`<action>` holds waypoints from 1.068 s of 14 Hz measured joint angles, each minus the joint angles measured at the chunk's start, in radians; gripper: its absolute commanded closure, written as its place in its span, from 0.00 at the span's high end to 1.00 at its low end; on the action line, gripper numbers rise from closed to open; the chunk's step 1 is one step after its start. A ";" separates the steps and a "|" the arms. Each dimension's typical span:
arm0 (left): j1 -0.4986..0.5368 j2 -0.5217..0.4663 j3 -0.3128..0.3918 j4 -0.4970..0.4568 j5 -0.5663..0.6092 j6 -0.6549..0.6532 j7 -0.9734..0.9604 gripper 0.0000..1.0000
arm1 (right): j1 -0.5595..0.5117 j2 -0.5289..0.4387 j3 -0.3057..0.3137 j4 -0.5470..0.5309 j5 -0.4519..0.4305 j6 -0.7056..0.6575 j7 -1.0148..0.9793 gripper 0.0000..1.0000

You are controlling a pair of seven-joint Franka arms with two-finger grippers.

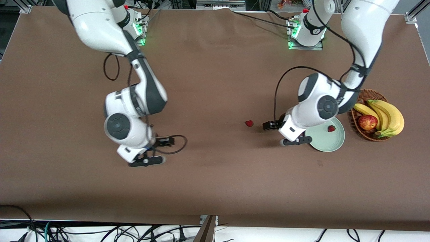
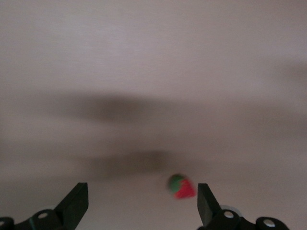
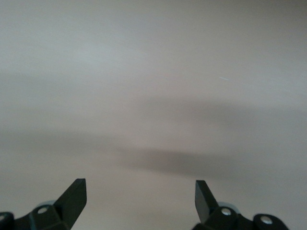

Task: Collect all strawberries into plate
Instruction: 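Grasp the middle strawberry with the left gripper while the right gripper grasps the last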

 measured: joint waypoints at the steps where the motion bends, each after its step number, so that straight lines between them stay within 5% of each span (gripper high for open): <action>1: -0.026 0.021 0.001 -0.001 0.000 0.036 -0.054 1.00 | -0.023 -0.016 -0.004 -0.047 0.000 0.005 -0.019 1.00; 9: -0.177 0.137 0.018 -0.004 0.283 0.118 -0.626 1.00 | -0.029 -0.194 -0.084 -0.574 0.000 0.315 -0.218 1.00; 15: -0.183 0.143 0.024 -0.017 0.299 0.118 -0.654 0.49 | -0.019 -0.272 -0.077 -0.784 0.000 0.421 -0.220 1.00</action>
